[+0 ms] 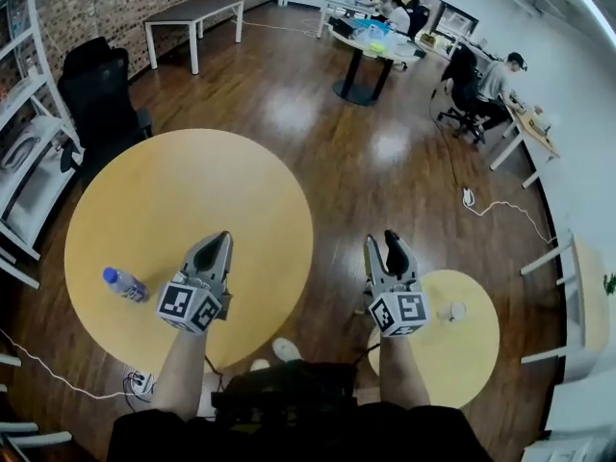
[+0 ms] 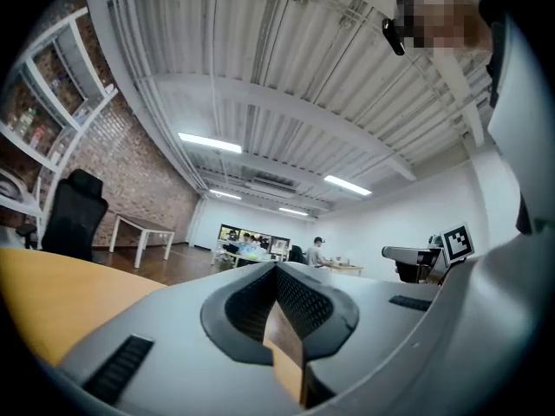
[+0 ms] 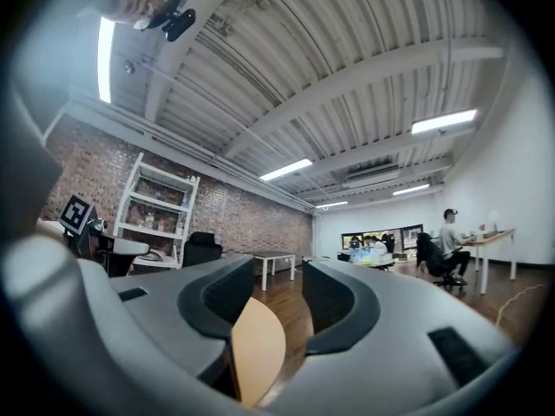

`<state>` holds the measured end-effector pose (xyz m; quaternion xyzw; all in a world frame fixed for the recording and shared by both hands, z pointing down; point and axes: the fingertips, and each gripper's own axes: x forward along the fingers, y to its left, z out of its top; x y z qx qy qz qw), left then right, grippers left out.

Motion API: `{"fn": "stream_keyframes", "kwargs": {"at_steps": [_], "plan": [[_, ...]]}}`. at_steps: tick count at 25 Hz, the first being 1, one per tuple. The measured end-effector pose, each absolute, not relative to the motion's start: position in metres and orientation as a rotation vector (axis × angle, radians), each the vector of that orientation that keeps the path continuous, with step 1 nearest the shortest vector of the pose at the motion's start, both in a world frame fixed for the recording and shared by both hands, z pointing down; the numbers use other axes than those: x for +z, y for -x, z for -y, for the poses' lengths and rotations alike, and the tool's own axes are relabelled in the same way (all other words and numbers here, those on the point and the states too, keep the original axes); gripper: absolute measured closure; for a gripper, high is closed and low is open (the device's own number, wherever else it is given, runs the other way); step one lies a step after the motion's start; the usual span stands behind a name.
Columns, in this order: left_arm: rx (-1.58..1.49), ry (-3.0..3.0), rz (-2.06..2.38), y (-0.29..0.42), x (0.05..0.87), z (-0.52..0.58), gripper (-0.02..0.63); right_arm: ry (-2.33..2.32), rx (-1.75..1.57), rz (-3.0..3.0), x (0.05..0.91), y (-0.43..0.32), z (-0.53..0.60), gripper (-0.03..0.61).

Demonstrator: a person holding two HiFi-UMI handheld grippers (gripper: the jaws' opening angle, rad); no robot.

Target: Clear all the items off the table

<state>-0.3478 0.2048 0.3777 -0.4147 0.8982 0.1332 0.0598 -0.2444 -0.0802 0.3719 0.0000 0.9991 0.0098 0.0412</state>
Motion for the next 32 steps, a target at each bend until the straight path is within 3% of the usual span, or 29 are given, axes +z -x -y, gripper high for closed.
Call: {"fn": "stream_keyframes", "kwargs": {"at_steps": [15,32], "plan": [[0.39,1.926,-2.36,0.27,0.368,-0.01,0.614,0.807,0.043,-2.933,0.368,0.026,0.196,0.4],[0.341,2.239,-2.081,0.183,0.366,0.147,0.614,1.191,0.048,-2.754,0.377,-0.106,0.295,0.4]]}}
